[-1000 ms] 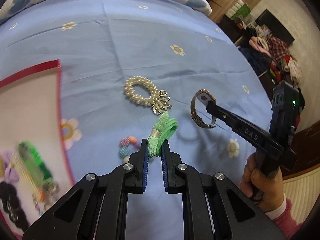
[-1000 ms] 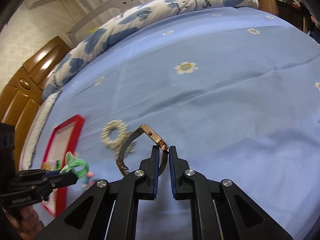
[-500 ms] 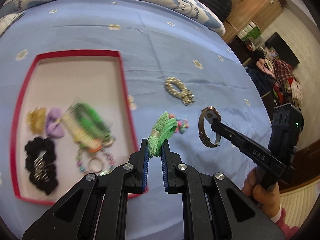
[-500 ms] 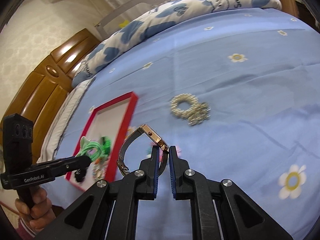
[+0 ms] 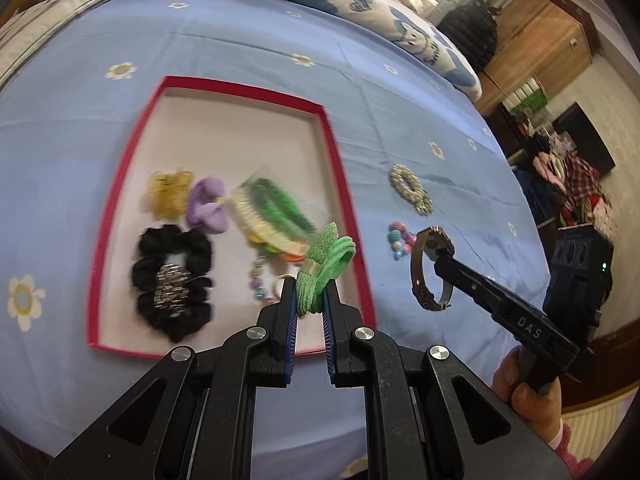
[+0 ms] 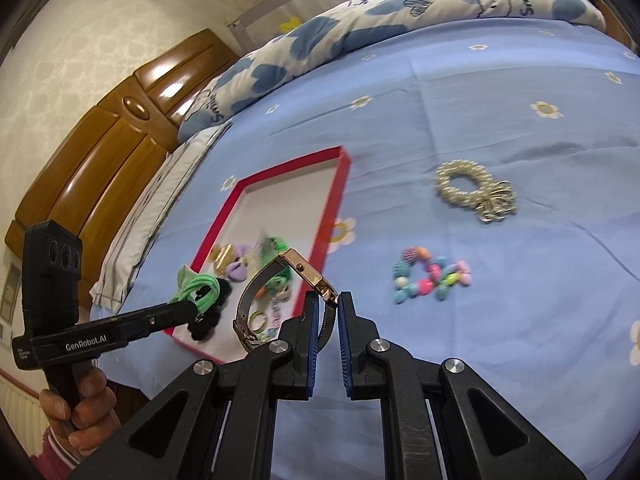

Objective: Organize jewelry
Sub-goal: 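Carry the hair tie into the tray and open the left tool while the right releases the watch there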

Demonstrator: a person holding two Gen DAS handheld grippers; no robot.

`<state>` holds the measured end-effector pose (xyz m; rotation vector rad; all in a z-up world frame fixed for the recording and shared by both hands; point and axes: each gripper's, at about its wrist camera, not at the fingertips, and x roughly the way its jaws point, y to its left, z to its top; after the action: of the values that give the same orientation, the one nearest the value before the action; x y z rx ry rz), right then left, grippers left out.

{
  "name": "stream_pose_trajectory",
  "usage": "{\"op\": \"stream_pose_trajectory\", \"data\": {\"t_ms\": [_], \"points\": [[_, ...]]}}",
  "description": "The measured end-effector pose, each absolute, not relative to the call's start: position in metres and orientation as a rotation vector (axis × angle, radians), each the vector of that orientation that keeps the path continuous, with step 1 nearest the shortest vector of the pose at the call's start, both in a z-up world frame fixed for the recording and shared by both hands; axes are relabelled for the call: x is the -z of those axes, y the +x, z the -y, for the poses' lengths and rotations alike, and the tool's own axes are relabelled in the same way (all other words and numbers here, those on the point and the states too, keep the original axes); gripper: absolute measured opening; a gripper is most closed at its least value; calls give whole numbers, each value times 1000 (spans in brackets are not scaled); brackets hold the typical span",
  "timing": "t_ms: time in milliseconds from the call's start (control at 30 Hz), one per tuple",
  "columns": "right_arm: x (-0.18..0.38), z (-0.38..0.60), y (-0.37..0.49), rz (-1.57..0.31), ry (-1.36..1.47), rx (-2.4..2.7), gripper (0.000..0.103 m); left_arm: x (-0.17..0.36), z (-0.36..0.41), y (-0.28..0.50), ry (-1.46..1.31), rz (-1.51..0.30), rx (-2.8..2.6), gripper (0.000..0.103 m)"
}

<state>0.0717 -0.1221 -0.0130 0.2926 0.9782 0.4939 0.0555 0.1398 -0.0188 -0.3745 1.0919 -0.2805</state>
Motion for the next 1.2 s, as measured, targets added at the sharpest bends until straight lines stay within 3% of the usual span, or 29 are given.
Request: {"op": "stream_pose_trajectory", "data": {"t_ms": [567,1200], "points": [[26,47,80,-1021,185,-575,9,31,-202,62,-449,-1069,159,10],[54,9,119,-1078,89,-555,10,70,-211,97,-412,-1147,100,11]]}}
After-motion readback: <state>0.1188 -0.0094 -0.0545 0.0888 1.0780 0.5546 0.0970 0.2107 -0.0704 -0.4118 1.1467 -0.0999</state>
